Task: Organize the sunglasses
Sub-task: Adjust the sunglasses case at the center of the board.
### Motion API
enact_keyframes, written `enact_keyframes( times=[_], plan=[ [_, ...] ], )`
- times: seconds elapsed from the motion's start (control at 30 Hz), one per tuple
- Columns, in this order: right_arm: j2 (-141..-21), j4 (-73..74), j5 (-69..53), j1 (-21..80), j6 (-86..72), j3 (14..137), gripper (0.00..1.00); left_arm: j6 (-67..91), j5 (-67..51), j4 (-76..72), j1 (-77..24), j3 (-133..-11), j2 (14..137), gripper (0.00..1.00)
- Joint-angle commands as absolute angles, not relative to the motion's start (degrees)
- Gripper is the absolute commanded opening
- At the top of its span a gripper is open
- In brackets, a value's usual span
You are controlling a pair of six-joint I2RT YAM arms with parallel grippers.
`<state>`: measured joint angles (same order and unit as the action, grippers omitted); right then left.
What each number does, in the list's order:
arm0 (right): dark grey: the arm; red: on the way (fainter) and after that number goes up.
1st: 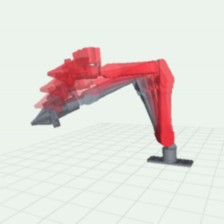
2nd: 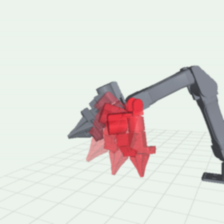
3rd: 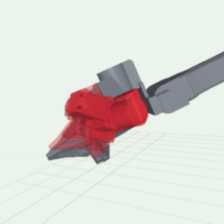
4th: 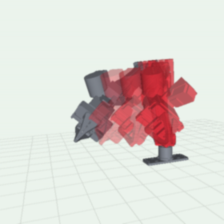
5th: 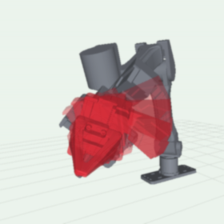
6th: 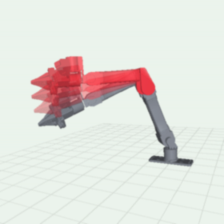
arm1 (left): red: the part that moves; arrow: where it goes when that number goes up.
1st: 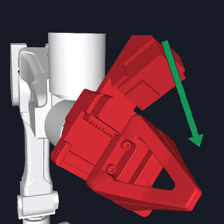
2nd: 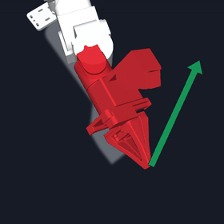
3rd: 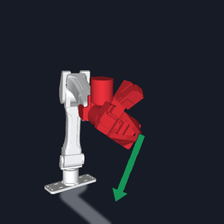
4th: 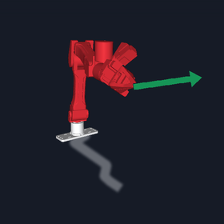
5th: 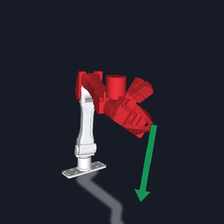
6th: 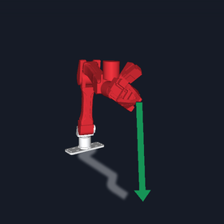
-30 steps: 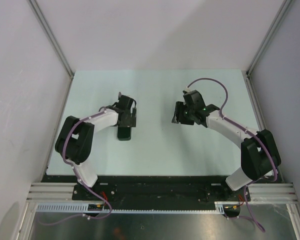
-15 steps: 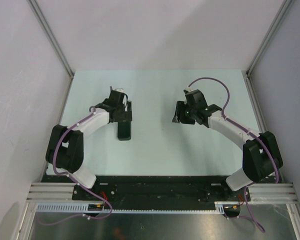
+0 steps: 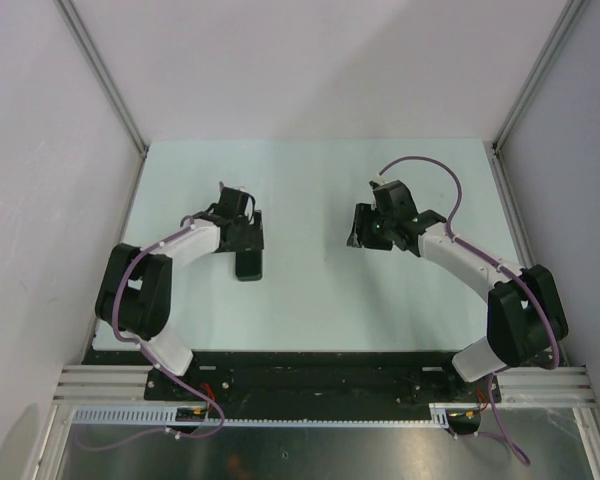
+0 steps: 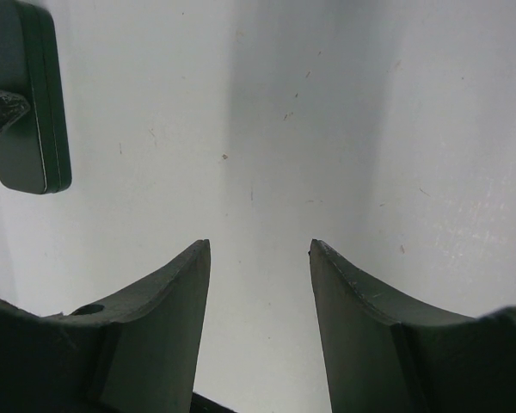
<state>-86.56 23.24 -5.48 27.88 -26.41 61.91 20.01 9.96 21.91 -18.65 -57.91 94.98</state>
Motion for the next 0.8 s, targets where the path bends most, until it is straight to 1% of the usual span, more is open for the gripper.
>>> enact_keyframes(
  times=[0.0,0.2,0.27,0.3,0.33,0.53,0.67,0.77],
  plan=[
    [-84.03,22.41,-5.8,27.6,-25.58,61.52,0.55,21.97,11.42,21.36,-18.54,-56.25,97.12,0.94],
    [-84.11,21.97,-5.89,27.51,-25.84,61.61,0.55,21.97,12.48,21.45,-18.54,-55.02,96.42,0.91],
    [-84.11,21.71,-6.06,27.51,-25.93,61.52,0.55,22.15,13.09,21.71,-18.54,-54.58,96.5,0.86],
    [-84.11,21.62,-6.06,27.51,-26.1,61.52,0.55,22.06,13.53,21.97,-18.46,-54.67,96.68,0.79],
    [-84.02,21.62,-6.06,27.51,-26.1,61.52,0.55,22.15,13.62,22.23,-18.54,-54.67,96.85,0.77],
    [-83.85,21.18,-6.15,27.51,-26.28,61.52,0.55,22.5,18.88,26.1,-20.3,-57.12,99.66,0.77],
    [-83.32,20.74,-6.07,27.51,-26.37,61.52,0.55,23.99,19.51,28.74,-21.01,-58.18,100.72,0.77],
    [-82.88,20.92,-5.8,27.51,-26.37,61.52,0.55,24.78,19.69,29.0,-21.09,-58.09,97.67,0.82]
  ],
)
